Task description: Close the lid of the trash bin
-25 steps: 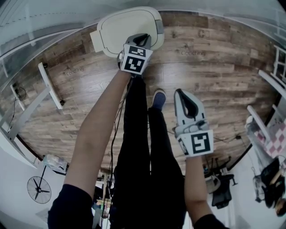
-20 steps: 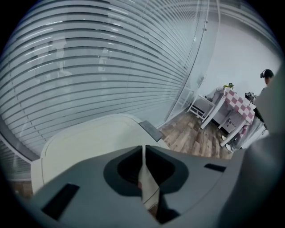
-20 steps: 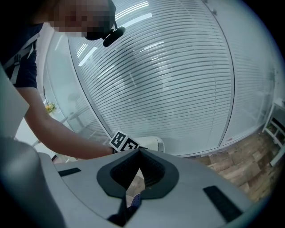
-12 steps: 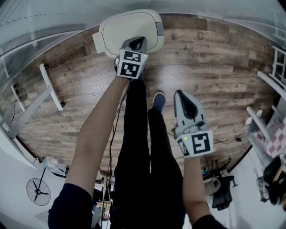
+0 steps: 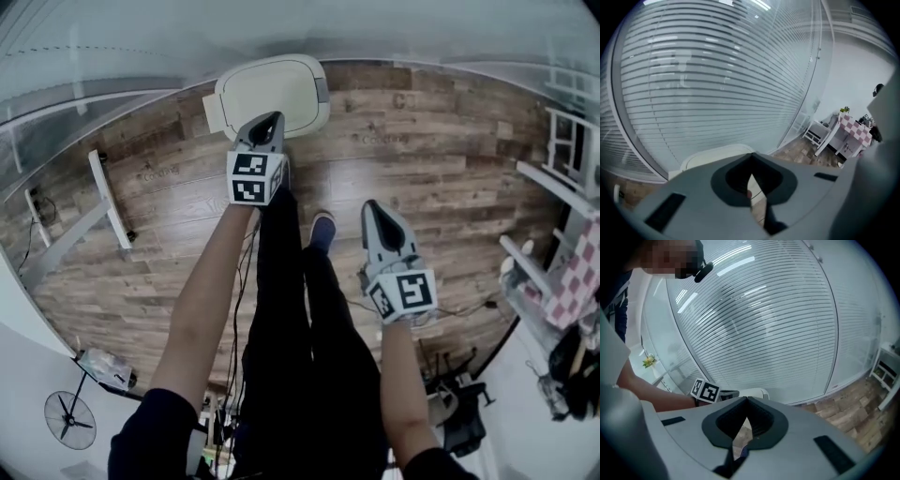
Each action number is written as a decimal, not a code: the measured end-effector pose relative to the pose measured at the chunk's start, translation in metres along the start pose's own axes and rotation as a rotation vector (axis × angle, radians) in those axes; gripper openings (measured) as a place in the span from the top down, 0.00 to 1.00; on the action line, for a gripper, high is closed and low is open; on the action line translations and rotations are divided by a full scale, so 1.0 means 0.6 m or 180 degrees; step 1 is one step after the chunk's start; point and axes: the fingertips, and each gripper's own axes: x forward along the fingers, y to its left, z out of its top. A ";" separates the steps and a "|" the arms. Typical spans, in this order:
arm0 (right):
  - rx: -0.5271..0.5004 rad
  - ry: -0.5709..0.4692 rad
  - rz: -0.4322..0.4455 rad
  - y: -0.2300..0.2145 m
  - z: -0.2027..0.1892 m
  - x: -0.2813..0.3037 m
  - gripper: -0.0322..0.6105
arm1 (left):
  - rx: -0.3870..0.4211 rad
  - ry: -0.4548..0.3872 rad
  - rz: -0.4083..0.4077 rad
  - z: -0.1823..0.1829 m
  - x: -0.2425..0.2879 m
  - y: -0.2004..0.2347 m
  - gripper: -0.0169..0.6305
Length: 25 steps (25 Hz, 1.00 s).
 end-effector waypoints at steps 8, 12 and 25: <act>-0.0281 -0.0078 -0.0049 0.015 0.048 -0.049 0.94 | -0.0011 -0.0488 0.0192 0.088 -0.196 -0.031 0.96; -0.0340 -0.0251 0.0007 0.037 0.082 -0.095 0.94 | -0.0018 -0.0711 0.0227 0.127 -0.300 -0.077 0.96; -0.0880 -0.0456 0.0114 0.118 0.105 -0.314 0.95 | 0.0005 -0.1323 0.0460 0.169 -0.633 -0.229 0.96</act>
